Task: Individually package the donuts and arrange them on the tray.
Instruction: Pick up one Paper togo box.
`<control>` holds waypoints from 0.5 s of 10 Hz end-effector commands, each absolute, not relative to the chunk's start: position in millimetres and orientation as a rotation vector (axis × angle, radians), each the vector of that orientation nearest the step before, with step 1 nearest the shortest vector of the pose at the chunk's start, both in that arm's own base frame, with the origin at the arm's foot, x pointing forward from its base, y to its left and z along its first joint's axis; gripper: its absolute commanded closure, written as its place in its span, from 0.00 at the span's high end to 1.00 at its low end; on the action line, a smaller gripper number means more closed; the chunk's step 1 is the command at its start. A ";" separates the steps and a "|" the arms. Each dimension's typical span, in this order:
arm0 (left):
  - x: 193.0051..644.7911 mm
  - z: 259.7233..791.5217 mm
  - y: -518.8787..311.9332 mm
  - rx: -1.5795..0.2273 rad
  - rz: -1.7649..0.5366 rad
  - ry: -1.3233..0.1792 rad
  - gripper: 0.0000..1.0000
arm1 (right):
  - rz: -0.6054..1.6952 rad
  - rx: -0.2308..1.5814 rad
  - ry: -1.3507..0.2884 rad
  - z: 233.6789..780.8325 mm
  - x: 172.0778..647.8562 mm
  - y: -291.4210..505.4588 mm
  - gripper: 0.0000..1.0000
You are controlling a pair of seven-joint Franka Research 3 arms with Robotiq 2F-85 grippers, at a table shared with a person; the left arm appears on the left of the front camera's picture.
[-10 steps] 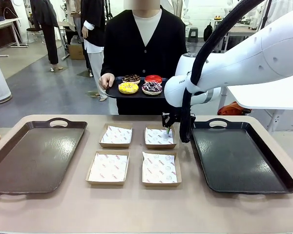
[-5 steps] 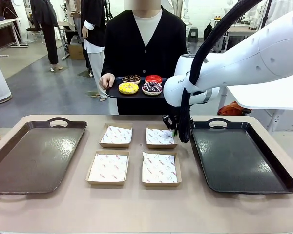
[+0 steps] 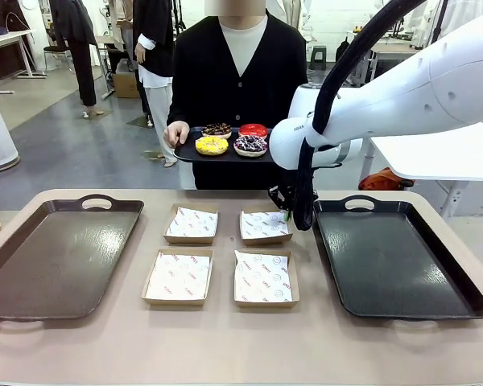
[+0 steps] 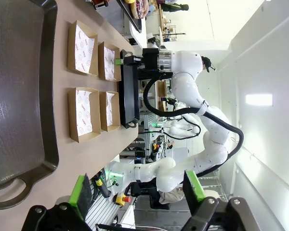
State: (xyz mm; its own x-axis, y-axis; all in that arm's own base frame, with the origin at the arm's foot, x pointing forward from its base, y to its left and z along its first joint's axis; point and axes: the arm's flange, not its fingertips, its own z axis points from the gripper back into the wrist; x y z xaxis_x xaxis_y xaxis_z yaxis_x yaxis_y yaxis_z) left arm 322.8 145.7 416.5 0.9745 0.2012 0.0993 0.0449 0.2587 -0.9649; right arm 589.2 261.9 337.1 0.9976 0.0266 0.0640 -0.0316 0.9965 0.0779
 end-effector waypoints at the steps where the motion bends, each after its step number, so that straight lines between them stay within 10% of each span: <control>1: 322.7 418.4 145.9 -1.322 0.107 -0.228 1.00 | 0.008 0.075 -0.033 370.2 577.3 261.1 0.00; 5: 322.7 418.4 145.9 -1.322 0.107 -0.228 1.00 | 0.084 0.045 -0.052 452.7 545.7 254.7 0.00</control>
State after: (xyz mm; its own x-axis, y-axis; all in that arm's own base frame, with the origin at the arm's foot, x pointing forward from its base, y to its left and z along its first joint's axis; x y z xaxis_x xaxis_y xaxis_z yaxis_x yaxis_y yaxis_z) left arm 322.8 145.7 416.4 0.9745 0.2012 0.0991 0.0448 0.2586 -0.9649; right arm 551.9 257.4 443.7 0.9973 0.0575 0.0460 -0.0593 0.9975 0.0383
